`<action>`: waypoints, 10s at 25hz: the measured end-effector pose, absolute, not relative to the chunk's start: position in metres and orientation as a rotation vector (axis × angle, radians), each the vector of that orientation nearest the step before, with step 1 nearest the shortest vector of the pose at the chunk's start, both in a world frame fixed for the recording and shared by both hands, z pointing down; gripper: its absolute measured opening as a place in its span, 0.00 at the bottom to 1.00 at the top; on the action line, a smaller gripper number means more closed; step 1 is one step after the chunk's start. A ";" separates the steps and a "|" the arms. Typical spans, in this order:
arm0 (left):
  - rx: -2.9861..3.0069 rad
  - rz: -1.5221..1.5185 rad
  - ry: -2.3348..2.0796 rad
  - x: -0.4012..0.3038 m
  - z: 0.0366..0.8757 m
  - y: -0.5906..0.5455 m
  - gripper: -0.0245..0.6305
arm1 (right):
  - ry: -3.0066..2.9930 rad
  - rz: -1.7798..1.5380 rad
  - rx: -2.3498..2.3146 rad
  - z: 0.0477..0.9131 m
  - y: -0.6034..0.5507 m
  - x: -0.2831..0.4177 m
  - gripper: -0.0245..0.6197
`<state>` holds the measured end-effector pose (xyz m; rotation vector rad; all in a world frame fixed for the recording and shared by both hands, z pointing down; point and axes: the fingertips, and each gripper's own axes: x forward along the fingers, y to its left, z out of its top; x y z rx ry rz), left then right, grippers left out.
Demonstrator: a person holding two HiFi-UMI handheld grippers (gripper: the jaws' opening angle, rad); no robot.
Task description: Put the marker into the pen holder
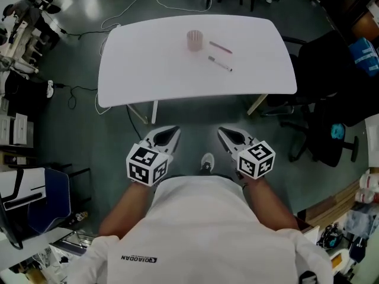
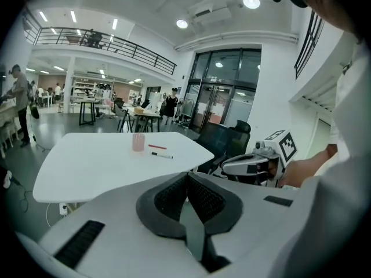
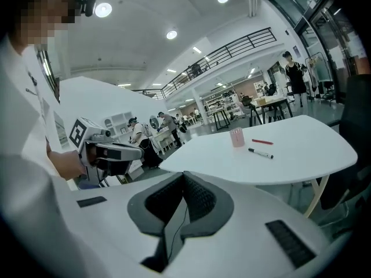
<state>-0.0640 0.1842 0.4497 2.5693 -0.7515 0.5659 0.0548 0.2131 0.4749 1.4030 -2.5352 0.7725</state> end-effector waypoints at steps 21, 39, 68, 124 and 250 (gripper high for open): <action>2.520 0.628 -0.849 0.019 0.455 0.129 0.08 | -2.589 0.834 1.237 0.495 0.158 0.117 0.07; 2.517 0.582 -0.796 0.025 0.467 0.037 0.08 | -2.475 0.835 1.333 0.504 0.086 0.133 0.07; 2.563 0.692 -0.615 -0.041 0.519 -0.199 0.08 | -2.099 0.736 1.403 0.569 -0.156 0.116 0.07; 2.332 0.706 -0.932 -0.017 0.533 -0.187 0.08 | -1.995 0.590 0.878 0.625 -0.209 0.154 0.18; 2.199 0.897 -0.940 0.008 0.585 -0.179 0.08 | -1.841 0.588 1.105 0.715 -0.228 0.300 0.16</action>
